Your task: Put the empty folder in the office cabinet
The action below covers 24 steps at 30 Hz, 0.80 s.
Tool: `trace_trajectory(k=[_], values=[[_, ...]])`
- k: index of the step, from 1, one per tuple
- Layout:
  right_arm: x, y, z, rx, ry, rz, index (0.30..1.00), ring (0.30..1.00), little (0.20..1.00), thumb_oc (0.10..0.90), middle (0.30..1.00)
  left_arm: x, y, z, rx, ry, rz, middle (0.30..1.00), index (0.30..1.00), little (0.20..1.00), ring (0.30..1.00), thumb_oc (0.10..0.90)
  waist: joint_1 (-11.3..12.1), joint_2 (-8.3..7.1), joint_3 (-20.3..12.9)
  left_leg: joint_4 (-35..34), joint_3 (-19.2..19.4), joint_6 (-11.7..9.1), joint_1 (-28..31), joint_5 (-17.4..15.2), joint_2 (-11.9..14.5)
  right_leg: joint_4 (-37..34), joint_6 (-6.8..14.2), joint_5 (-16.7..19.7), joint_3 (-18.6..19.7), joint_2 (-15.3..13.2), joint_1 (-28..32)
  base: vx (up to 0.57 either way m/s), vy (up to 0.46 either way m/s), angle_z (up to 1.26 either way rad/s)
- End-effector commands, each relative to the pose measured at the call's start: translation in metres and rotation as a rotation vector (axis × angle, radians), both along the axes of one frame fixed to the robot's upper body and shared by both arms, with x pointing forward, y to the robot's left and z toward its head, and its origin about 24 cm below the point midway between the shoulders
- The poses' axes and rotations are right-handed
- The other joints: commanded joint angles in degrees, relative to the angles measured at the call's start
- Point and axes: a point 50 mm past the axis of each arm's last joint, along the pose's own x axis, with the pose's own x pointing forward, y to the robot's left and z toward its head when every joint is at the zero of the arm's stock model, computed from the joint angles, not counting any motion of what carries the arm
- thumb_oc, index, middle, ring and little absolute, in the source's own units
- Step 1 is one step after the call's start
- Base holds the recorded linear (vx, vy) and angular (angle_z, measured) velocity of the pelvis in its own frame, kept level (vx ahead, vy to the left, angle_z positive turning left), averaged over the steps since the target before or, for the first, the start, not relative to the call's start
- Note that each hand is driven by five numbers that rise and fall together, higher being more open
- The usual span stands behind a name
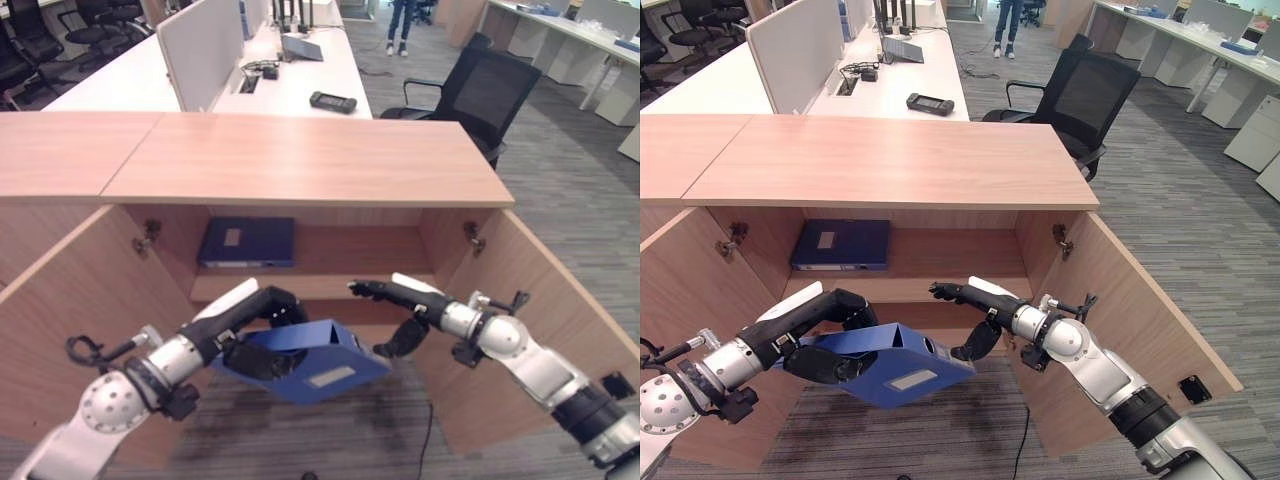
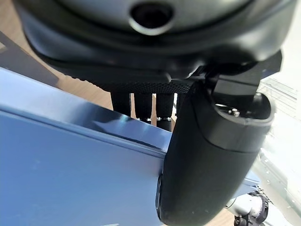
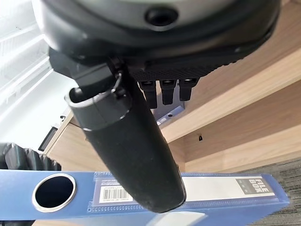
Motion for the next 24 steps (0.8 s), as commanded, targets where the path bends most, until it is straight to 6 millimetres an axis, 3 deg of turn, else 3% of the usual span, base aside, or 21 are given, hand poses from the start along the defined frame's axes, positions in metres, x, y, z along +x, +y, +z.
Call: trace_trajectory(k=[1,7,10,24], values=[[0.015,0.051,0.049,0.208,-0.158,0.161,0.900,0.900,0.900,0.800,0.900,0.003,-0.036,0.056,-0.182,-0.305,-0.202,0.300,0.300,0.300,0.300,0.400,0.13,-2.51,-4.50,-0.48,-0.73,-0.11,1.54,-6.53,-0.53,-0.05,3.94,-2.55,-1.28,-1.94,1.24,0.00,0.000,0.00],[0.010,0.072,0.044,0.266,-0.078,0.235,0.900,0.900,0.900,0.800,0.900,0.007,-0.044,0.063,-0.155,-0.411,-0.209,0.300,0.300,0.300,0.300,0.400,0.36,-2.91,-4.51,-0.48,-0.58,-0.21,1.67,-6.59,-0.47,-0.05,3.87,-2.89,-1.27,-1.88,1.46,0.00,0.000,0.00],[0.007,0.071,0.044,0.268,-0.059,0.255,0.900,0.900,0.900,0.800,0.900,0.008,-0.043,0.063,-0.120,-0.429,-0.198,0.300,0.300,0.300,0.300,0.400,0.33,-2.98,-4.55,-0.48,-0.46,-0.29,1.71,-6.62,-0.40,-0.05,3.89,-2.92,-1.35,-1.91,1.50,0.00,0.000,0.00],[0.017,0.024,0.060,0.102,-0.134,0.167,0.900,0.900,0.900,0.800,0.900,0.008,-0.020,0.063,0.094,-0.514,-0.078,0.300,0.300,0.300,0.300,0.400,0.06,-3.45,-4.88,-0.48,-0.01,-0.48,1.67,-6.76,-0.30,-0.05,4.17,-2.93,-1.15,-1.78,1.34,0.00,0.000,0.00]])
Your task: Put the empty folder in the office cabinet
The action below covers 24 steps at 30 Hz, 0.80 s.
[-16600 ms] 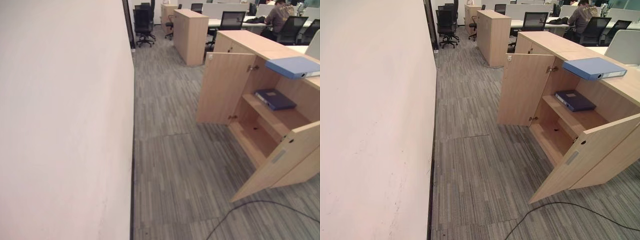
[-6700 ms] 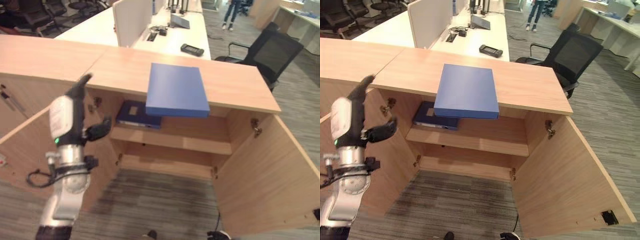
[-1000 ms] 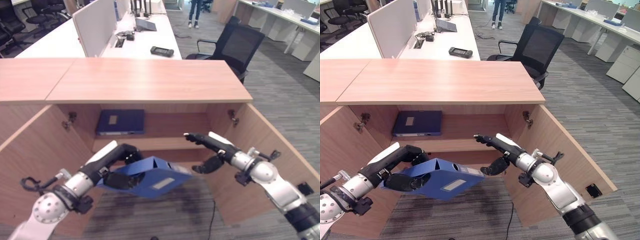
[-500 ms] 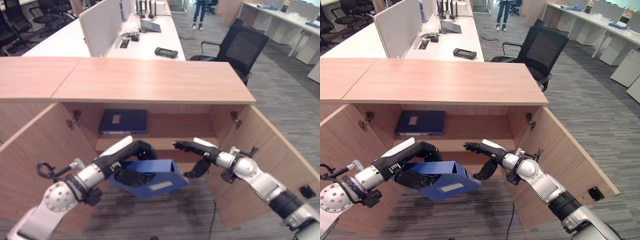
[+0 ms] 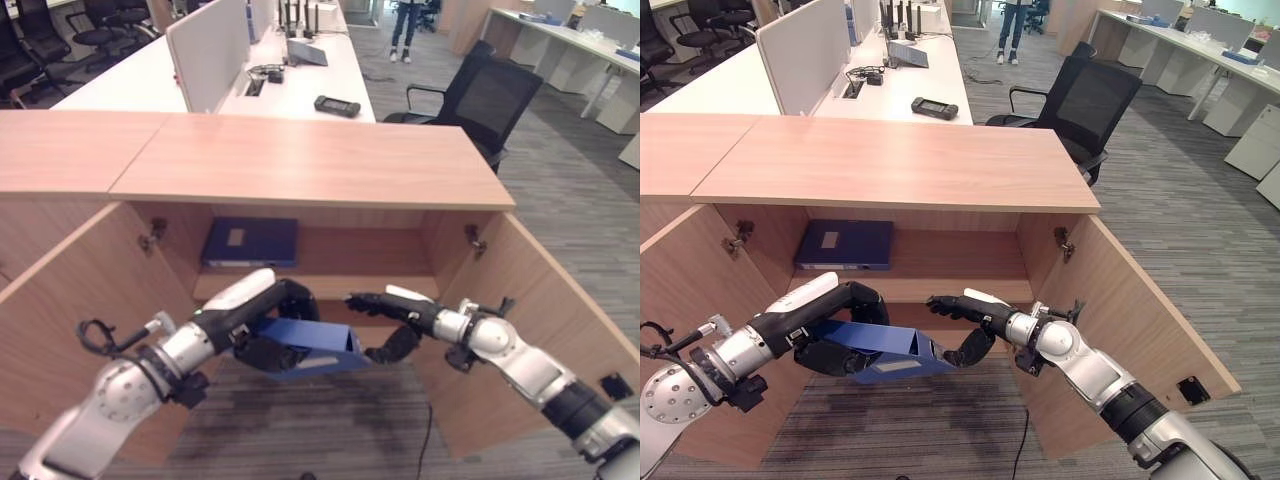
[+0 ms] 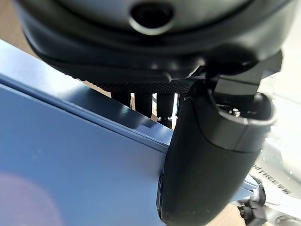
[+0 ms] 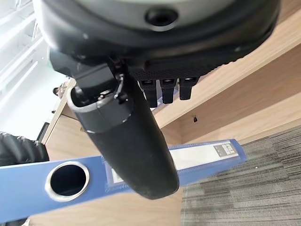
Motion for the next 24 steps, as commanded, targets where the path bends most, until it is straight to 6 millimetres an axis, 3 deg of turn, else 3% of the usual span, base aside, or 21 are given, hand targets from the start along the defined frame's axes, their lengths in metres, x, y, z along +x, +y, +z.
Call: trace_trajectory(k=[1,15,24], values=[[0.017,0.024,0.070,0.112,-0.264,0.131,0.900,0.900,0.900,0.800,0.900,0.001,-0.009,0.053,-0.061,-0.346,-0.056,0.300,0.300,0.300,0.300,0.400,-0.93,-3.08,-4.70,-0.47,-0.27,-0.18,1.75,-7.07,-0.39,-0.06,4.16,-2.97,-1.37,-1.87,1.57,0.00,0.000,0.00],[0.019,0.030,0.069,0.100,-0.262,0.141,0.900,0.900,0.900,0.800,0.900,0.009,0.002,0.054,0.081,-0.466,0.043,0.300,0.300,0.300,0.300,0.400,-0.96,-3.16,-5.02,-0.47,-0.14,-0.26,1.71,-7.06,-0.30,-0.06,4.05,-3.13,-1.24,-1.76,1.46,0.00,0.000,0.00],[0.019,0.043,0.068,0.147,-0.248,0.164,0.900,0.900,0.900,0.800,0.900,0.007,-0.013,0.054,-0.138,-0.412,-0.019,0.300,0.300,0.300,0.300,0.400,-1.17,-3.35,-5.02,-0.47,-0.13,-0.09,1.62,-7.13,-0.34,-0.06,3.89,-2.97,-1.20,-1.84,1.39,0.00,0.000,0.00]])
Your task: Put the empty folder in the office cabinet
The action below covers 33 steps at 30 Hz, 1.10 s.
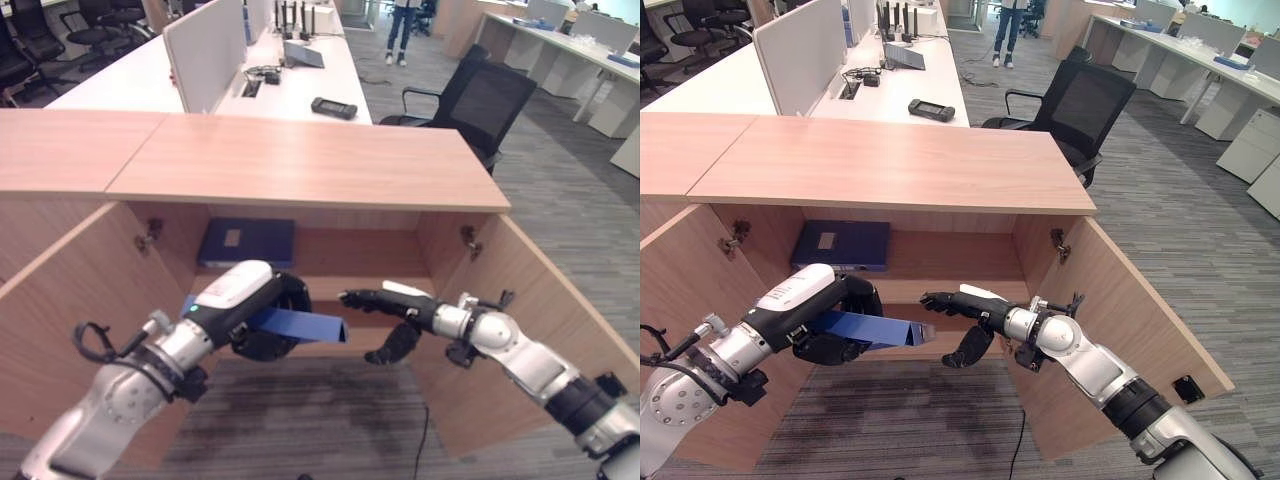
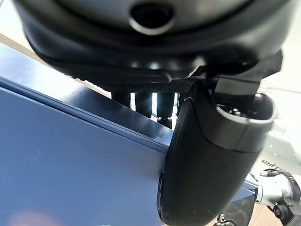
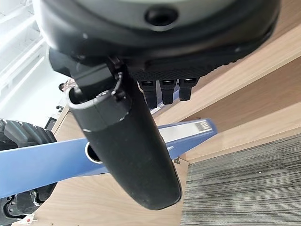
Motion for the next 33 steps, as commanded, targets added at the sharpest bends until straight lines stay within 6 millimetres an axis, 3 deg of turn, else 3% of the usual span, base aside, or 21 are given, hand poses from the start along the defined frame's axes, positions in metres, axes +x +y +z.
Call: trace_trajectory(k=[1,12,14,20,21,22,27,28,30,33], values=[[0.016,0.034,0.061,0.128,-0.221,0.138,0.900,0.900,0.900,0.800,0.900,0.005,-0.013,0.054,-0.208,-0.275,-0.097,0.300,0.300,0.300,0.300,0.400,-1.07,-2.60,-4.63,-0.47,-0.75,-0.08,1.60,-7.12,-0.35,-0.05,3.75,-3.07,-1.48,-1.79,1.59,0.00,0.000,0.00],[0.020,0.048,0.049,0.213,-0.216,0.086,0.900,0.900,0.900,0.800,0.900,0.005,-0.035,0.044,-0.552,-0.115,-0.216,0.300,0.300,0.300,0.300,0.400,-1.44,-2.36,-4.43,-0.47,-1.03,0.25,1.73,-7.30,-0.39,-0.05,3.46,-3.16,-1.39,-1.87,1.84,0.00,0.000,0.00],[0.006,0.059,0.046,0.214,-0.232,0.150,0.900,0.900,0.900,0.800,0.900,0.007,-0.038,0.048,-0.630,-0.100,-0.239,0.300,0.300,0.300,0.300,0.400,-2.66,-2.08,-4.28,-0.47,-0.89,0.33,1.79,-7.38,-0.45,-0.05,3.39,-3.05,-1.20,-1.89,1.85,0.00,0.000,0.00],[-0.001,0.064,0.040,0.286,-0.173,0.156,0.900,0.900,0.900,0.800,0.900,0.012,-0.049,0.041,-0.818,0.008,-0.289,0.300,0.300,0.300,0.300,0.400,-3.75,-1.82,-4.44,-0.47,-0.83,0.41,1.86,-7.47,-0.46,-0.05,3.17,-3.12,-0.94,-1.90,1.92,0.00,0.000,0.00],[0.001,0.065,0.037,0.297,-0.162,0.143,0.627,0.627,0.627,0.618,0.627,0.013,-0.054,0.039,-0.857,0.038,-0.314,0.300,0.300,0.300,0.300,0.400,-3.80,-1.77,-4.41,-0.47,-0.84,0.44,1.85,-7.46,-0.47,-0.05,3.13,-3.09,-0.89,-1.89,1.92,0.00,0.000,0.00],[0.001,0.069,0.027,0.346,-0.101,0.119,0.300,0.300,0.300,0.400,0.300,0.014,-0.060,0.037,-0.937,0.090,-0.346,0.300,0.300,0.300,0.300,0.400,-3.96,-1.73,-4.35,-0.47,-0.84,0.49,1.85,-7.39,-0.50,-0.05,3.06,-3.02,-0.81,-1.84,1.94,0.00,0.000,0.00],[-0.014,0.075,0.010,0.505,0.080,0.117,0.300,0.300,0.300,0.400,0.300,0.014,-0.066,0.034,-1.016,0.164,-0.387,0.300,0.300,0.300,0.300,0.400,-4.34,-1.71,-4.12,-0.47,-0.75,0.46,1.86,-7.35,-0.52,-0.05,3.02,-3.01,-0.82,-1.86,1.91,0.00,-0.001,0.01],[-0.027,0.075,-0.006,0.650,0.249,0.081,0.300,0.300,0.300,0.400,0.300,0.015,-0.068,0.032,-1.055,0.190,-0.395,0.300,0.300,0.300,0.300,0.400,-4.70,-1.82,-3.99,-0.47,-0.65,0.43,1.88,-7.28,-0.51,-0.05,3.05,-2.98,-0.87,-1.85,1.84,-0.01,-0.006,0.03],[-0.032,0.075,-0.016,0.685,0.310,0.062,0.300,0.300,0.300,0.400,0.300,0.015,-0.069,0.030,-1.063,0.199,-0.396,0.300,0.300,0.300,0.300,0.400,-4.76,-1.84,-3.98,-0.47,-0.63,0.41,1.86,-7.24,-0.50,-0.05,3.06,-2.98,-0.92,-1.84,1.83,-0.01,-0.004,0.04],[-0.057,0.091,-0.054,0.840,0.633,0.008,0.300,0.300,0.300,0.400,0.300,0.018,-0.077,0.024,-1.084,0.255,-0.410,0.300,0.300,0.300,0.300,0.400,-4.85,-2.06,-3.65,-0.47,-0.85,0.32,1.73,-7.14,-0.48,-0.05,3.02,-2.88,-1.01,-1.89,1.65,-0.01,-0.009,-0.03]])
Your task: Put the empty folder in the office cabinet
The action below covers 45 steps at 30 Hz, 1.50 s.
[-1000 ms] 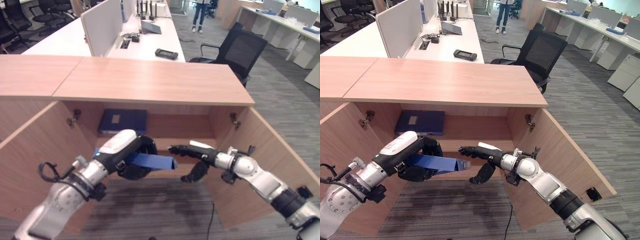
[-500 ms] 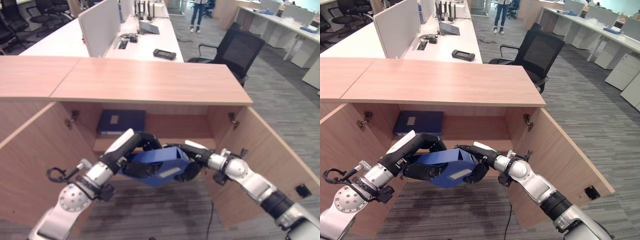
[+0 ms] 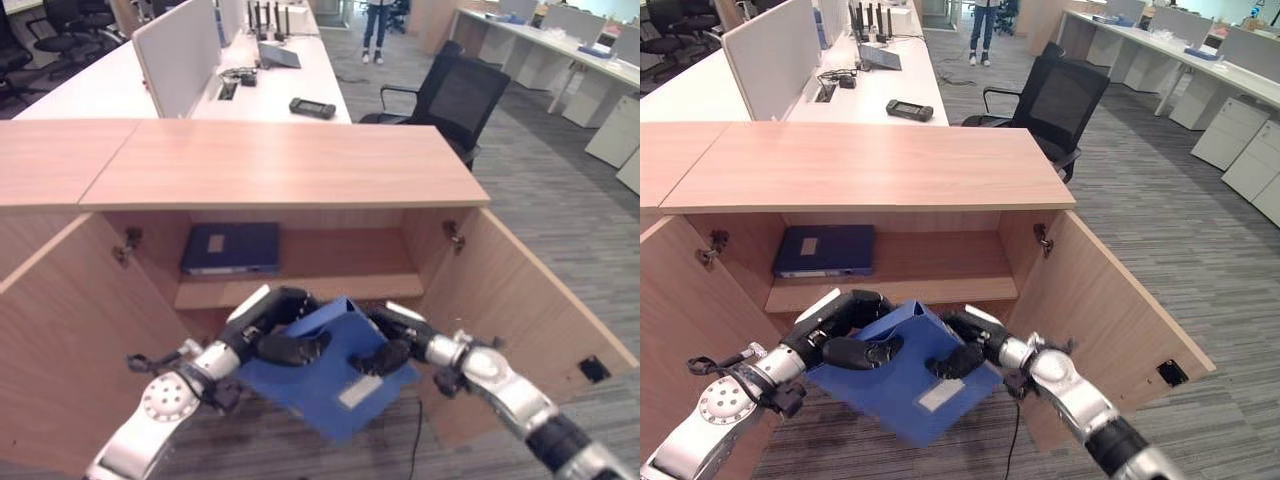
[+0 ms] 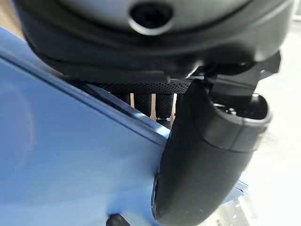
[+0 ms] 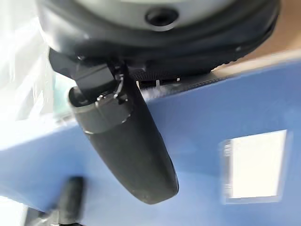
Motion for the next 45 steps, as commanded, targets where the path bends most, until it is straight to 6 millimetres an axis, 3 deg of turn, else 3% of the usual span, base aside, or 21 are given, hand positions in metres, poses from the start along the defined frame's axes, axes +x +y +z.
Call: trace_trajectory(k=[1,2,6,8,9,10,12,14,15,17,19,20,21,23,24,30,32,38,41,44,45], values=[[-0.012,0.088,0.019,0.494,0.136,0.176,0.300,0.300,0.300,0.400,0.300,0.013,-0.065,0.096,-0.561,-0.411,-0.258,0.300,0.300,0.300,0.300,0.400,-0.52,-2.15,-3.58,-0.47,-0.97,0.25,1.68,-7.25,-0.45,0.33,3.45,-3.37,-1.05,-1.80,1.64,0.00,0.000,0.00],[-0.023,0.097,0.002,0.540,0.263,0.149,0.300,0.300,0.300,0.400,0.300,0.015,-0.070,0.093,-0.564,-0.388,-0.268,0.300,0.300,0.300,0.300,0.400,-0.32,-2.18,-3.40,-0.47,-1.11,0.23,1.61,-7.18,-0.47,0.33,3.42,-3.30,-1.13,-1.81,1.64,-0.01,-0.006,-0.04],[-0.030,0.117,-0.019,0.584,0.412,0.093,0.300,0.300,0.300,0.400,0.300,0.020,-0.077,0.086,-0.566,-0.342,-0.269,0.300,0.300,0.300,0.300,0.400,0.18,-2.19,-3.07,-0.47,-1.47,0.20,1.41,-7.00,-0.58,0.33,3.39,-3.23,-1.39,-1.82,1.61,-0.01,-0.004,0.02],[-0.035,0.117,-0.025,0.574,0.436,0.086,0.300,0.300,0.300,0.400,0.300,0.021,-0.076,0.086,-0.563,-0.338,-0.262,0.314,0.314,0.314,0.314,0.409,0.23,-2.18,-2.97,-0.47,-1.53,0.15,1.39,-7.00,-0.59,0.33,3.41,-3.22,-1.50,-1.83,1.57,-0.01,-0.004,0.02],[-0.044,0.114,-0.035,0.577,0.485,0.057,0.300,0.300,0.300,0.400,0.300,0.022,-0.072,0.082,-0.535,-0.333,-0.240,0.573,0.573,0.573,0.573,0.582,0.27,-2.15,-2.95,-0.47,-1.64,0.11,1.38,-7.03,-0.59,0.33,3.42,-3.22,-1.60,-1.83,1.58,0.00,0.000,0.00],[-0.044,0.115,-0.035,0.577,0.485,0.057,0.300,0.300,0.300,0.400,0.300,0.022,-0.072,0.082,-0.535,-0.333,-0.240,0.900,0.900,0.900,0.900,0.800,0.25,-2.16,-2.98,-0.47,-1.65,0.11,1.38,-7.03,-0.59,0.33,3.43,-3.22,-1.60,-1.83,1.58,0.00,0.000,0.00],[-0.049,0.106,-0.053,0.557,0.544,-0.057,0.300,0.300,0.300,0.400,0.300,0.023,-0.064,0.070,-0.491,-0.304,-0.171,0.900,0.900,0.900,0.900,0.800,0.27,-2.11,-3.01,-0.47,-1.63,0.08,1.38,-7.06,-0.66,0.33,3.43,-3.19,-1.56,-1.82,1.60,0.00,0.000,0.00],[-0.049,0.106,-0.053,0.557,0.544,-0.057,0.300,0.300,0.300,0.400,0.300,0.023,-0.064,0.070,-0.490,-0.304,-0.171,0.900,0.900,0.900,0.900,0.800,0.28,-2.13,-3.02,-0.47,-1.62,0.08,1.38,-7.06,-0.66,0.33,3.43,-3.19,-1.55,-1.82,1.60,0.00,0.000,0.00],[-0.045,0.099,-0.063,0.542,0.569,-0.162,0.300,0.300,0.300,0.400,0.300,0.026,-0.056,0.055,-0.459,-0.255,-0.096,0.900,0.900,0.900,0.900,0.800,0.37,-2.05,-3.01,-0.47,-1.59,0.06,1.41,-7.08,-0.63,0.33,3.38,-3.18,-1.52,-1.82,1.60,0.00,0.000,0.00],[-0.044,0.096,-0.067,0.530,0.577,-0.196,0.300,0.300,0.300,0.400,0.300,0.026,-0.052,0.047,-0.459,-0.226,-0.066,0.900,0.900,0.900,0.900,0.800,0.42,-2.02,-2.98,-0.47,-1.56,0.05,1.42,-7.07,-0.59,0.33,3.36,-3.17,-1.55,-1.81,1.62,0.00,0.000,0.00],[-0.038,0.073,-0.086,0.479,0.613,-0.399,0.300,0.300,0.300,0.400,0.300,0.025,-0.032,0.002,-0.451,-0.054,0.125,0.900,0.900,0.900,0.900,0.800,0.48,-1.82,-2.92,-0.47,-1.53,0.13,1.35,-6.99,-0.61,0.33,3.24,-3.08,-1.59,-1.75,1.57,0.00,0.000,0.00],[-0.045,0.069,-0.105,0.475,0.699,-0.529,0.300,0.300,0.300,0.400,0.300,0.024,-0.027,-0.018,-0.443,0.029,0.187,0.900,0.900,0.900,0.900,0.800,0.80,-1.50,-2.69,-0.47,-1.72,0.10,1.58,-7.08,-0.53,0.33,3.14,-3.22,-1.80,-1.65,1.85,0.00,0.000,0.00],[-0.052,0.049,-0.120,0.385,0.747,-0.622,0.300,0.300,0.300,0.400,0.300,0.014,-0.005,-0.033,-0.372,0.057,0.289,0.900,0.900,0.900,0.900,0.800,1.38,-1.35,-2.26,-0.47,-2.03,0.07,1.47,-6.87,-0.53,0.33,3.13,-3.23,-1.98,-1.51,1.86,0.00,0.000,0.00],[-0.055,0.038,-0.121,0.346,0.724,-0.653,0.300,0.300,0.300,0.400,0.300,0.005,0.007,-0.043,-0.324,0.082,0.343,0.900,0.900,0.900,0.900,0.800,1.37,-1.43,-2.30,-0.47,-2.08,0.04,1.12,-6.66,-0.56,0.33,3.11,-3.18,-2.03,-1.53,1.58,0.00,0.000,0.00],[-0.066,0.026,-0.127,0.334,0.736,-0.698,0.300,0.300,0.300,0.400,0.300,-0.010,0.026,-0.064,-0.241,0.149,0.436,0.900,0.900,0.900,0.900,0.800,1.33,-1.38,-2.24,-0.47,-2.13,0.00,1.02,-6.66,-0.54,0.33,3.12,-3.29,-2.02,-1.39,1.52,0.00,0.000,0.00],[-0.081,0.004,-0.141,0.341,0.793,-0.877,0.300,0.300,0.300,0.400,0.300,-0.041,0.056,-0.101,-0.154,0.276,0.644,0.900,0.900,0.900,0.900,0.800,1.65,-0.90,-2.23,-0.47,-2.75,0.12,0.64,-6.52,-0.67,0.33,3.00,-3.50,-2.49,-1.32,1.54,0.00,0.001,0.11],[-0.084,0.000,-0.144,0.333,0.803,-0.915,0.300,0.300,0.300,0.400,0.300,-0.046,0.059,-0.106,-0.147,0.299,0.671,0.900,0.900,0.900,0.900,0.800,1.73,-0.81,-2.21,-0.47,-2.87,0.14,0.58,-6.52,-0.70,0.33,3.01,-3.57,-2.65,-1.29,1.55,0.00,0.004,0.08],[-0.086,-0.008,-0.152,0.346,0.874,-1.069,0.300,0.300,0.300,0.400,0.300,-0.065,0.057,-0.147,-0.168,0.498,0.784,0.900,0.900,0.900,0.900,0.800,2.01,-0.08,-1.87,-0.47,-3.73,0.24,0.31,-6.23,-0.94,0.33,2.96,-3.70,-3.20,-1.36,1.59,0.00,0.001,0.03],[-0.083,-0.003,-0.152,0.372,0.894,-1.094,0.300,0.300,0.300,0.400,0.300,-0.078,0.047,-0.177,-0.227,0.665,0.847,0.900,0.900,0.900,0.900,0.800,1.82,0.18,-1.76,-0.47,-4.15,0.10,0.17,-6.06,-0.97,0.33,2.98,-3.83,-3.52,-1.38,1.60,0.01,-0.012,0.03],[-0.081,0.002,-0.153,0.431,0.917,-1.135,0.300,0.300,0.300,0.400,0.300,-0.109,0.035,-0.215,-0.247,0.916,0.947,0.900,0.900,0.900,0.900,0.800,1.46,0.60,-1.54,-0.47,-4.79,-0.19,-0.12,-5.86,-0.90,0.33,2.85,-4.09,-4.04,-1.36,1.79,0.02,-0.032,0.10],[-0.081,0.002,-0.153,0.432,0.916,-1.136,0.300,0.300,0.300,0.400,0.300,-0.109,0.035,-0.215,-0.247,0.915,0.947,0.900,0.900,0.900,0.900,0.800,1.43,0.62,-1.49,-0.47,-4.83,-0.19,-0.13,-5.86,-0.90,0.33,2.85,-4.10,-4.08,-1.36,1.79,0.03,-0.042,0.16]])
